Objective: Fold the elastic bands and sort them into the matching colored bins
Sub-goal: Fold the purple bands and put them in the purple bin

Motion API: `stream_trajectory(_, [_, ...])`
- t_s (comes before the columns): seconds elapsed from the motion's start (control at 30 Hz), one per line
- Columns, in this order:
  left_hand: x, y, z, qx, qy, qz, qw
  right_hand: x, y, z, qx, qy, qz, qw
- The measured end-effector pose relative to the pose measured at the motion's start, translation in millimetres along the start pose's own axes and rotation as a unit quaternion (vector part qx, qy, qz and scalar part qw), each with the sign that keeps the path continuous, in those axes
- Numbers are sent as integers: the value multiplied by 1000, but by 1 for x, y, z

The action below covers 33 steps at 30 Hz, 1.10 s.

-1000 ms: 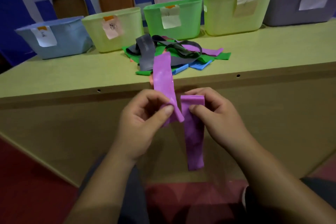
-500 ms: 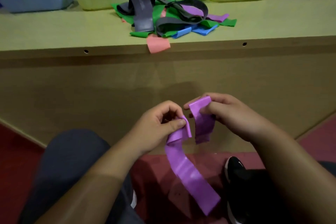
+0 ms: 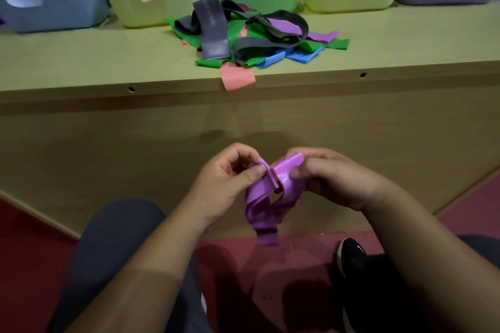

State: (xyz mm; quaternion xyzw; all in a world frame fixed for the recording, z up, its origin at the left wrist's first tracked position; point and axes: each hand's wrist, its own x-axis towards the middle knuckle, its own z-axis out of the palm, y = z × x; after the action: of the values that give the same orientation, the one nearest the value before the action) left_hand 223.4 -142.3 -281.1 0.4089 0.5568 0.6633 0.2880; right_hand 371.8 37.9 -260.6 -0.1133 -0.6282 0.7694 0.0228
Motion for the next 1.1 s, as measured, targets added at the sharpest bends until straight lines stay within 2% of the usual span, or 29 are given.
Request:
stream_trajectory(0.13, [2,-1,-3,-10,7,-14,1000,1,2,0,-30,-9,-4,999])
stream_trajectory(0.5, [2,-4,-7,7,-38,-34,999,2,2,-1,-140,-27,-51,988])
stream_trajectory(0.6, [2,-5,-9,57,-56,-17,997,-1,-2,-2,-153,-38,-75,985])
stream_trajectory(0.73, [0,-6,-16,198,-76,-34,977,-5,-6,-5,-129,-36,-101,986])
stream_trajectory(0.83, [-1,0,-19,333,-80,-58,938,-5,-6,-9,-138,-38,-105,984])
stream_trajectory(0.93, [0,7,-21,514,-90,-24,853,-5,-4,-9,-153,-34,-107,982])
stream_trajectory(1.0, [3,7,-23,569,-103,14,815,-4,-5,-8,-174,-32,-102,979])
stream_trajectory(1.03, [4,5,-25,593,-116,8,797,-3,-6,-8,-198,-35,-92,975])
stream_trajectory(1.1, [6,-6,-30,646,-135,-56,749,-3,-8,-10,-280,-44,-55,957])
